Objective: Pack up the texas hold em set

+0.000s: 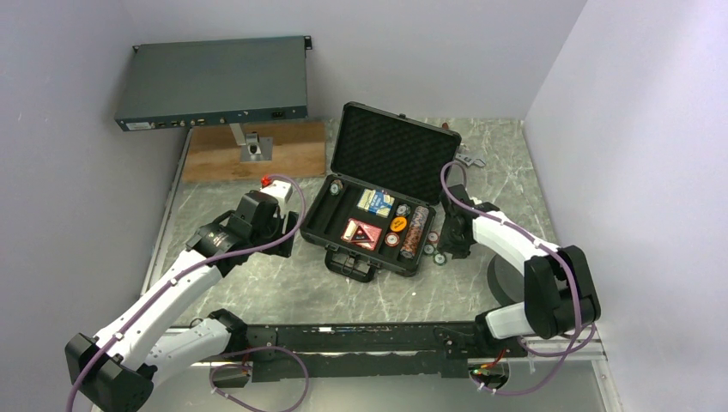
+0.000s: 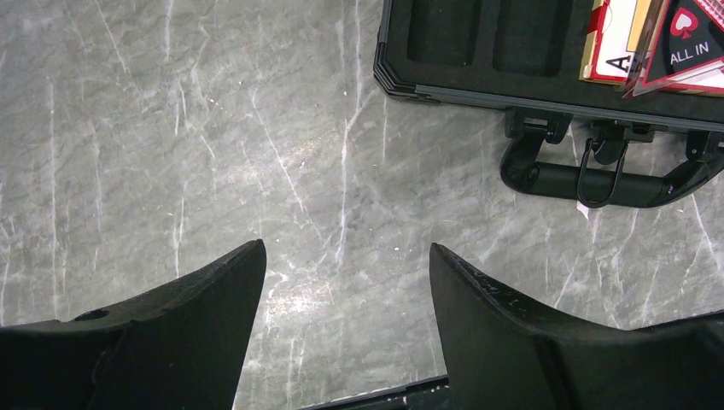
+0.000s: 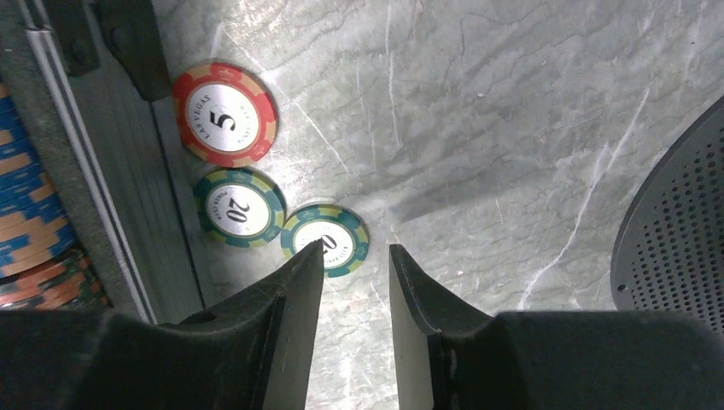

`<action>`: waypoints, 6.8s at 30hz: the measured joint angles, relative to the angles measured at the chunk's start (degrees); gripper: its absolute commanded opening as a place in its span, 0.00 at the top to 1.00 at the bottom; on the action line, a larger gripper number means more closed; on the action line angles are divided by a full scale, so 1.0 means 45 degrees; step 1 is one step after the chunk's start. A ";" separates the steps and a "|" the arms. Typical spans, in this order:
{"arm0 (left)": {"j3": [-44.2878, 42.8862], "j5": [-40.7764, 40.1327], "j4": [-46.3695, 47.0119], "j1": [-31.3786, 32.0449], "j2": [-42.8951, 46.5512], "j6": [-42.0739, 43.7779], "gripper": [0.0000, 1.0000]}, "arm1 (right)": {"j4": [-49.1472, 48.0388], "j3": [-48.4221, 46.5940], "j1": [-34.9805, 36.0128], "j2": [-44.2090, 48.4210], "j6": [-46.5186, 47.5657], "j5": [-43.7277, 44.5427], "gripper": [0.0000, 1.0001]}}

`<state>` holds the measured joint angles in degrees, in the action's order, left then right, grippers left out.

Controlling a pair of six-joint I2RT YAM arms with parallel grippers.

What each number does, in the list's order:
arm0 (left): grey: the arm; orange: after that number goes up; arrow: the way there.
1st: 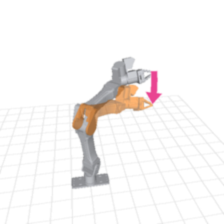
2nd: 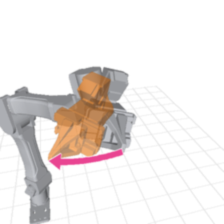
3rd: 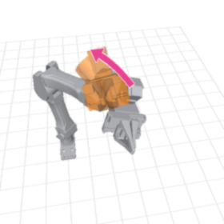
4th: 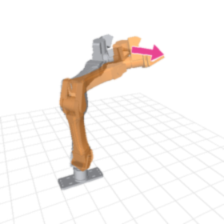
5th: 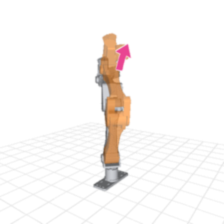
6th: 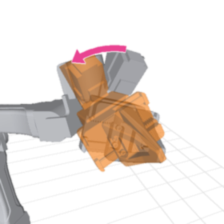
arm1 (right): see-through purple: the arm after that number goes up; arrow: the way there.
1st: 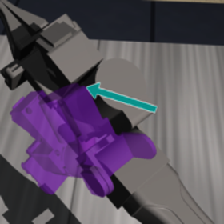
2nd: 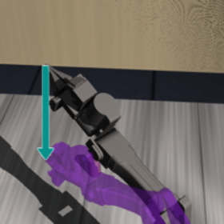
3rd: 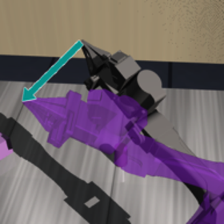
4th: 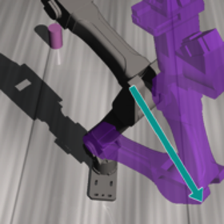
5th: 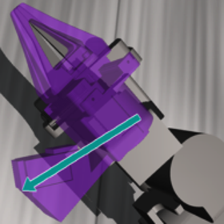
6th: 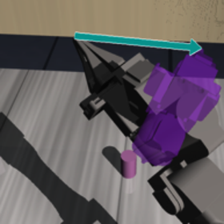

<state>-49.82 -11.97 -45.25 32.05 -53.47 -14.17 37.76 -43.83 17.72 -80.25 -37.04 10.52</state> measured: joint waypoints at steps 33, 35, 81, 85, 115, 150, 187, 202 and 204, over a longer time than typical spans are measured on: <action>0.0000 -0.0087 -0.0005 -0.0005 0.0029 0.0005 0.24 | -0.0510 0.0238 0.0908 -0.0670 0.0092 -0.0330 0.42; 0.0000 -0.0087 -0.0005 -0.0005 0.0029 0.0000 0.24 | -0.0408 0.0073 0.0908 -0.0860 0.0087 -0.0296 0.51; 0.0000 -0.0214 -0.0005 -0.0005 0.0364 0.0005 0.24 | 0.1792 -0.1860 0.1593 0.0087 -0.0287 0.1190 0.34; 0.0000 -0.0214 -0.0005 -0.0015 0.0364 0.0010 0.24 | 0.1399 -0.1418 0.1598 0.0097 -0.0316 0.0879 0.27; 0.0000 -0.0228 -0.0005 -0.0015 0.0515 0.0034 0.25 | -0.0753 0.0189 0.1214 -0.0733 -0.0714 0.0369 0.74; 0.0000 -0.0223 -0.0005 -0.0015 0.0515 0.0034 0.24 | 0.1957 -0.4328 0.2288 -0.0097 -0.0408 0.0899 0.49; 0.0000 0.0024 0.0102 -0.0015 0.0529 0.0529 0.02 | -0.0729 -0.6567 0.1433 0.0534 0.1909 -0.0471 0.02; 0.0000 0.0019 0.0102 -0.0015 0.0699 0.0529 0.03 | -0.0792 -0.9636 0.0287 -0.0967 0.2472 0.1355 0.02; 0.0000 0.0019 0.0097 -0.0015 0.0729 0.0529 0.03 | -0.0811 -0.9593 -0.0214 -0.0971 0.2463 0.1564 0.02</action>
<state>-49.82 -11.88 -44.82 31.99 -50.19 -11.79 34.11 -87.00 16.75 -84.62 -25.96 17.56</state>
